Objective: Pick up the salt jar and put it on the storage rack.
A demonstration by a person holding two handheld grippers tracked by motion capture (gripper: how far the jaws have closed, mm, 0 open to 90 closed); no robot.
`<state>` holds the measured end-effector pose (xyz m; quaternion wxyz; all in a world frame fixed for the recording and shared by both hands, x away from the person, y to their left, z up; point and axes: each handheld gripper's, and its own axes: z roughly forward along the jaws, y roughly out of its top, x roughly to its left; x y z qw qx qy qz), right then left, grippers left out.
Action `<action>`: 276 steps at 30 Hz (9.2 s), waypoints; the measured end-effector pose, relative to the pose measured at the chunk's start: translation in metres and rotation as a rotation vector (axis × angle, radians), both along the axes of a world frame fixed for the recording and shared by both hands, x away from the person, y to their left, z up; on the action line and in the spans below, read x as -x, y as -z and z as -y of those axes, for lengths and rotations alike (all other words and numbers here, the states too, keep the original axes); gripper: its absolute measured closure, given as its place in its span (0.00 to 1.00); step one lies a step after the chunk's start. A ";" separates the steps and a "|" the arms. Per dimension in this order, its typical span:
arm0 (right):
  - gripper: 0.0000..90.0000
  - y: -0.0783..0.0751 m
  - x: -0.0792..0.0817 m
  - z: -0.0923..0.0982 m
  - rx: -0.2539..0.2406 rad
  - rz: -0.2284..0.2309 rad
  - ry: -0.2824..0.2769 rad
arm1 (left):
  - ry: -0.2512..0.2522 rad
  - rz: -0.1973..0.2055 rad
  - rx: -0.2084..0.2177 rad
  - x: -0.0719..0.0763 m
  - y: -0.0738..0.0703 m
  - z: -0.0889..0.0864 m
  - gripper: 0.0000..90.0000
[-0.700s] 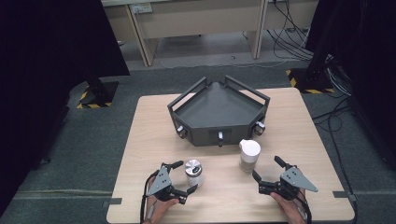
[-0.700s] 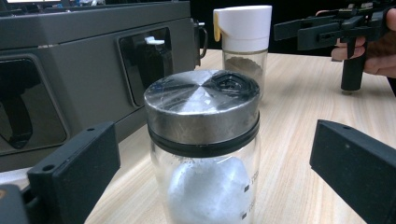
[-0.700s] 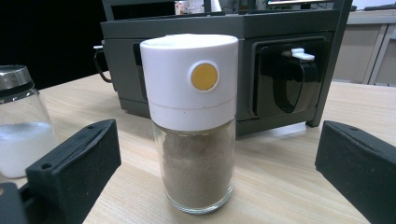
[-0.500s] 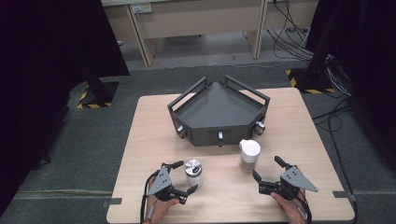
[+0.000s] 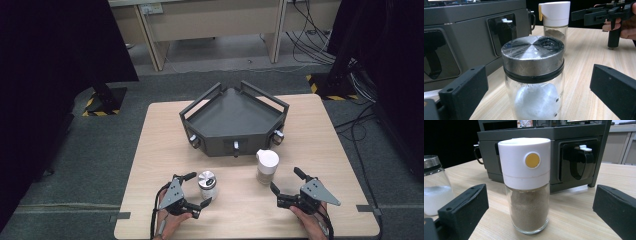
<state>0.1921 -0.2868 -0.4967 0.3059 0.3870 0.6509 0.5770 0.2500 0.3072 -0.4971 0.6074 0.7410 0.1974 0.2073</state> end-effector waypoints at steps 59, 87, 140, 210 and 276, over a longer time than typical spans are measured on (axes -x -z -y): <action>0.00 0.001 0.000 0.001 -0.003 -0.001 0.012 | 0.001 0.005 -0.036 -0.012 -0.004 0.017 0.01; 0.00 0.001 0.000 0.002 -0.010 -0.003 0.012 | 0.014 -0.008 -0.084 -0.029 -0.007 0.028 0.08; 0.00 0.001 -0.001 0.002 -0.008 -0.006 0.011 | 0.020 -0.049 -0.053 -0.037 -0.036 0.028 0.34; 0.00 0.001 -0.002 0.003 -0.020 -0.014 0.010 | -0.205 -0.053 0.017 -0.180 -0.144 0.071 0.34; 0.00 0.001 -0.001 0.002 -0.014 -0.017 0.008 | -0.204 0.010 0.030 -0.169 -0.121 0.064 0.03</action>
